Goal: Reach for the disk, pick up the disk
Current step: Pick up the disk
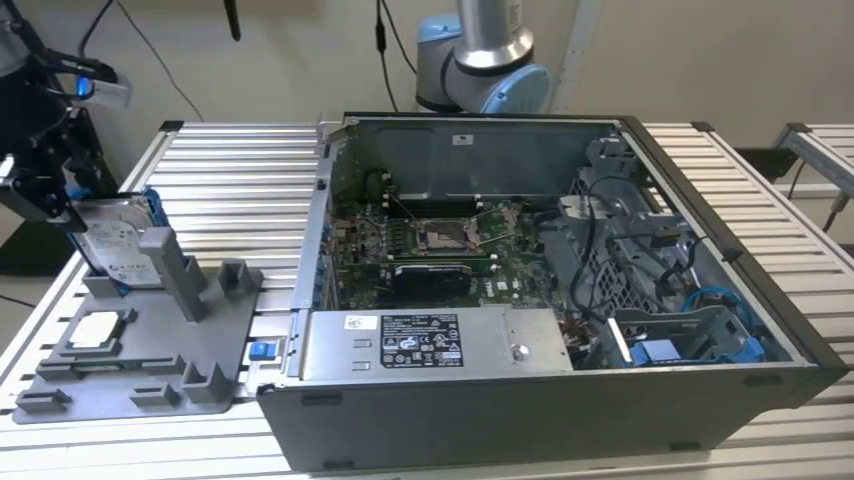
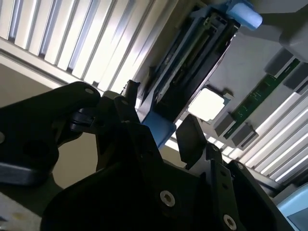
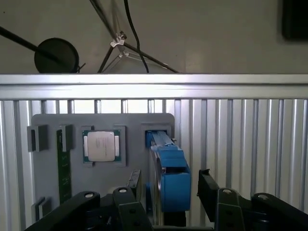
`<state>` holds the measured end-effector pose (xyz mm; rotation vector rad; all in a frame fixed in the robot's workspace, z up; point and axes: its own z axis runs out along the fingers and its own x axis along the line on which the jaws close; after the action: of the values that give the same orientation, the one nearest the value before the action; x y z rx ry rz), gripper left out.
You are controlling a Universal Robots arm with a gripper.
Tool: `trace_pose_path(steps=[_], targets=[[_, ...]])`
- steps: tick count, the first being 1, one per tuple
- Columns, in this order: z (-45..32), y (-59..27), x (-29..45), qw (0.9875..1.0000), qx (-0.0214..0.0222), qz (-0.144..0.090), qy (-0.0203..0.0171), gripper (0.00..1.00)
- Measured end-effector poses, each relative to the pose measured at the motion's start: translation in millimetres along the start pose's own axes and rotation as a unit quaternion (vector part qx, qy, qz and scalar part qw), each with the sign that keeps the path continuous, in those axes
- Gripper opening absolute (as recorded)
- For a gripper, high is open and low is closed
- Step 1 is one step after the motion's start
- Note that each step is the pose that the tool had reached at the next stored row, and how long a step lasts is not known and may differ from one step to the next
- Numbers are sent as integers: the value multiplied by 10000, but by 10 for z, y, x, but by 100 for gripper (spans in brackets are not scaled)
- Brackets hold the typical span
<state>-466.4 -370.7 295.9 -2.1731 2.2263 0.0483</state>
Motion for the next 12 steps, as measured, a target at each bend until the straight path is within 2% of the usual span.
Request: trace_pose_path(steps=[12], targets=[[215, 1, -17, 10000, 6, 0, -6, 100]])
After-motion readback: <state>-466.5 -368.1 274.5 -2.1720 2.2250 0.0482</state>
